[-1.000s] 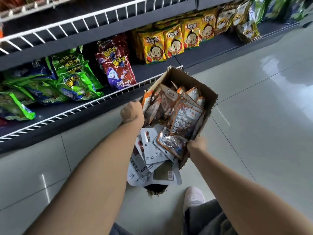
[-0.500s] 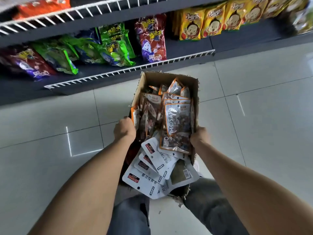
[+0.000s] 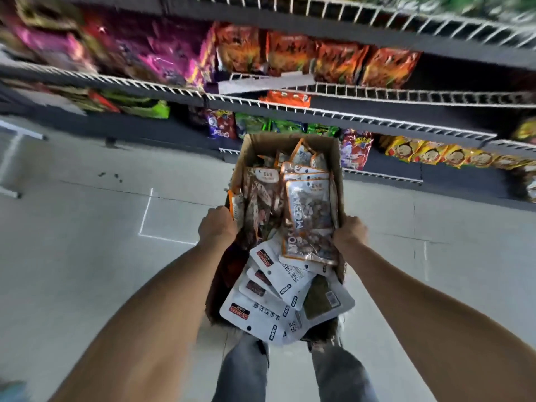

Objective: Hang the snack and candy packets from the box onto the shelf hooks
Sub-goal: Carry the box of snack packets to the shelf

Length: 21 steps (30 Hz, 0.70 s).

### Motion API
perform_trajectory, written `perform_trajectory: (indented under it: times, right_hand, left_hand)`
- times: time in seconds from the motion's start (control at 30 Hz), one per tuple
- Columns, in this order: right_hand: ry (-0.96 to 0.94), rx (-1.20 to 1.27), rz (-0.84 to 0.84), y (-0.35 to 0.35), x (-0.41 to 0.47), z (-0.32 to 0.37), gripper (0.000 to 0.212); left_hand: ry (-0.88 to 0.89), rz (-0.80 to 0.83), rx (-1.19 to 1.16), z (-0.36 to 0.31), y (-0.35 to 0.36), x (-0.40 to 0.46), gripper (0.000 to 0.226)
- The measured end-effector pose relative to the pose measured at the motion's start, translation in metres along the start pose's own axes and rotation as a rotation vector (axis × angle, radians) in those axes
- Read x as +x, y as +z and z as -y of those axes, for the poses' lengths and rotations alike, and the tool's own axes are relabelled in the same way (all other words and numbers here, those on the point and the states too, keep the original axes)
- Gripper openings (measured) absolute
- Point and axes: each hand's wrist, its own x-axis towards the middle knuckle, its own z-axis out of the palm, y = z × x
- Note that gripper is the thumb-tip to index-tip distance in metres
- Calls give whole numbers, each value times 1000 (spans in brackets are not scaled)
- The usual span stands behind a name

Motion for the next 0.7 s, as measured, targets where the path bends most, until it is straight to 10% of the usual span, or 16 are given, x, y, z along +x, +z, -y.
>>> perform_trajectory:
  times: [0.7]
  right_hand:
    - [-479, -257, 140, 135, -239, 416, 11]
  left_hand:
    - [-296, -253, -207, 337, -344, 39, 29]
